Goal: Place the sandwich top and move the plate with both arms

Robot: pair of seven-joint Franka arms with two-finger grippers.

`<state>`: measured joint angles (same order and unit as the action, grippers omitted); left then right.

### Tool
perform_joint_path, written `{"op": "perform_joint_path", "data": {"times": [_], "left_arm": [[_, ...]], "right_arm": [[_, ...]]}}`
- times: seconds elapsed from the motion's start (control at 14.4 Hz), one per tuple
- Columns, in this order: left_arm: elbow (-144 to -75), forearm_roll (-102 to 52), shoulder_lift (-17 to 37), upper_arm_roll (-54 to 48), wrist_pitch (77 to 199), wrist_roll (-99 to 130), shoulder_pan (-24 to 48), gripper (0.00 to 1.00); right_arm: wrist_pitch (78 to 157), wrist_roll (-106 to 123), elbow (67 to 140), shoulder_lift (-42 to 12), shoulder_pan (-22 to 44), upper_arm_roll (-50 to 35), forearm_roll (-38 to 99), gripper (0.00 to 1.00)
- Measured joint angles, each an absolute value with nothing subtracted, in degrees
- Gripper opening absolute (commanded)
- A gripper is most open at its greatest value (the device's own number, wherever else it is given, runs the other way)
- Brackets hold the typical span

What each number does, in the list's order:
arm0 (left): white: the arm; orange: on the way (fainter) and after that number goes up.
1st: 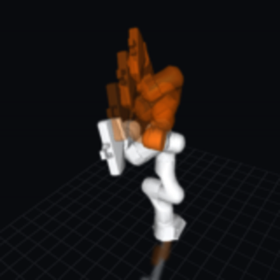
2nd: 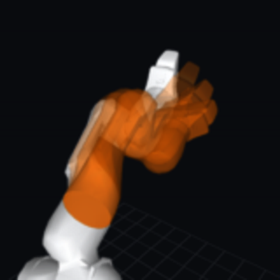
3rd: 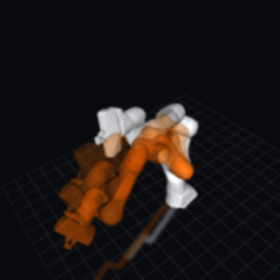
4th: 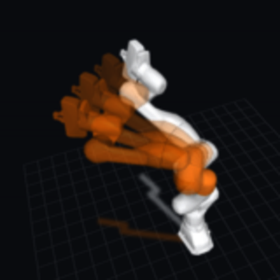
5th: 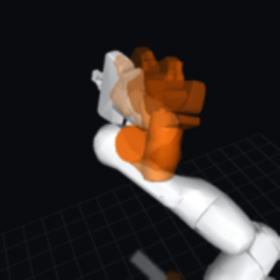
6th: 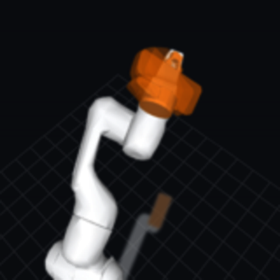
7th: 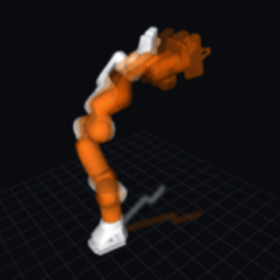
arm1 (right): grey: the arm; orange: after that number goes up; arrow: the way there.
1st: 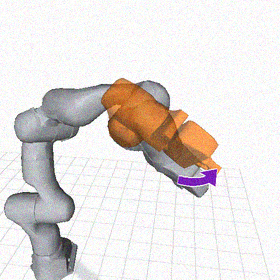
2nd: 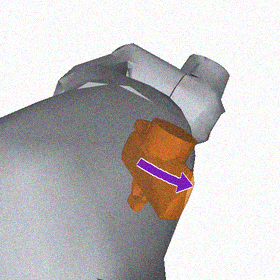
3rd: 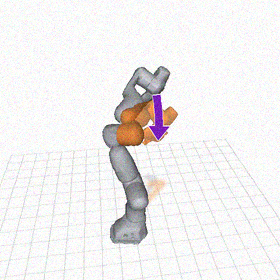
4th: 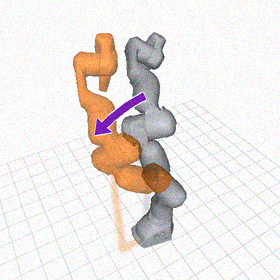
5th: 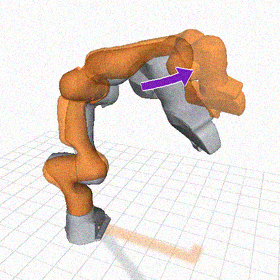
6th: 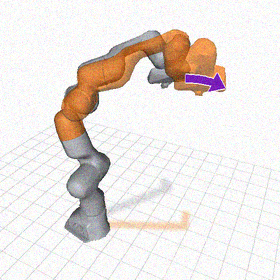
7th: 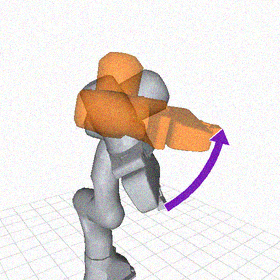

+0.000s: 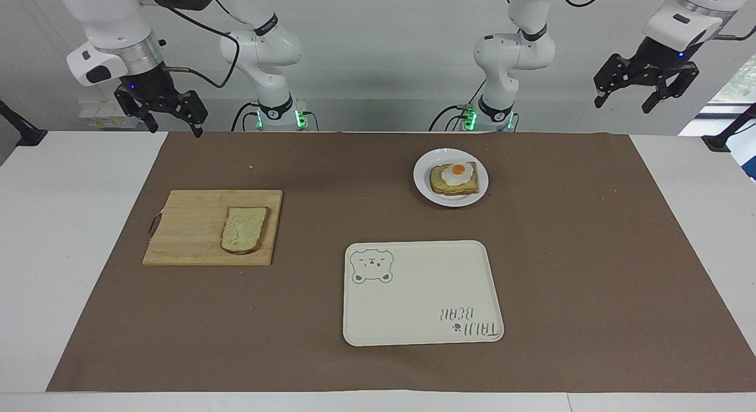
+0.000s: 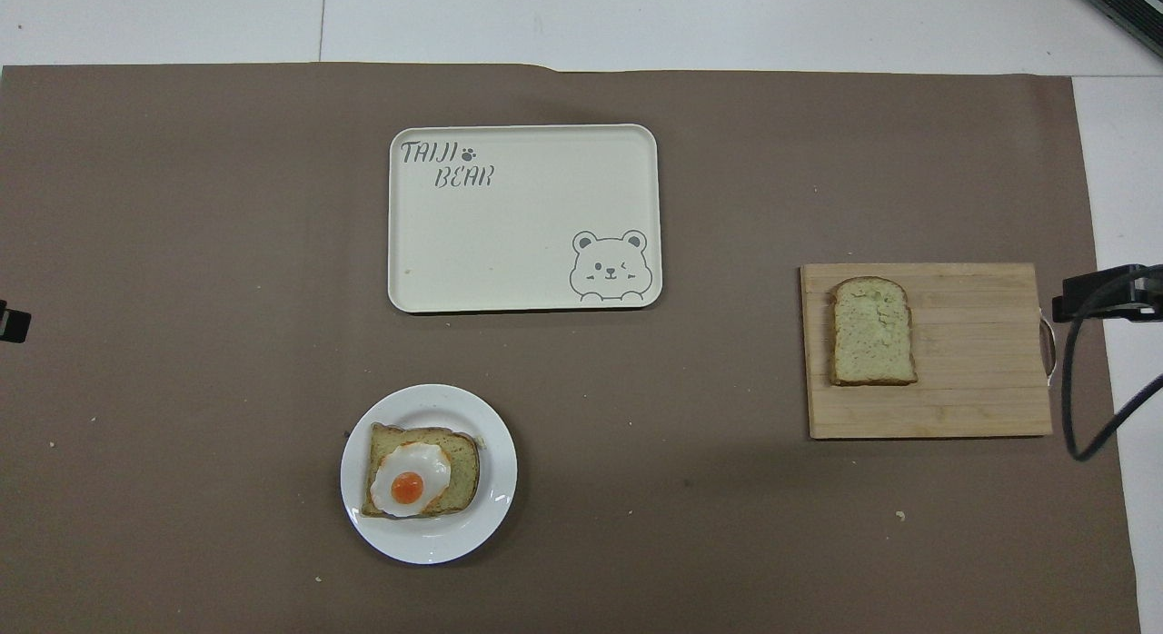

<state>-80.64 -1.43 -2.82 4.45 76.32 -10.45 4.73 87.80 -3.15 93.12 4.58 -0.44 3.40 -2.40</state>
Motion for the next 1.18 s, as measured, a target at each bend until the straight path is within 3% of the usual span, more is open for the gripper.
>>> {"op": "perform_joint_path", "data": {"times": [1.18], "left_arm": [[-84.0,-1.5,-5.0,4.1,76.6,-10.5,4.8,1.00]], "right_arm": [[87.8,-3.2,93.3,4.6,-0.4,3.4,-2.4,1.00]]}}
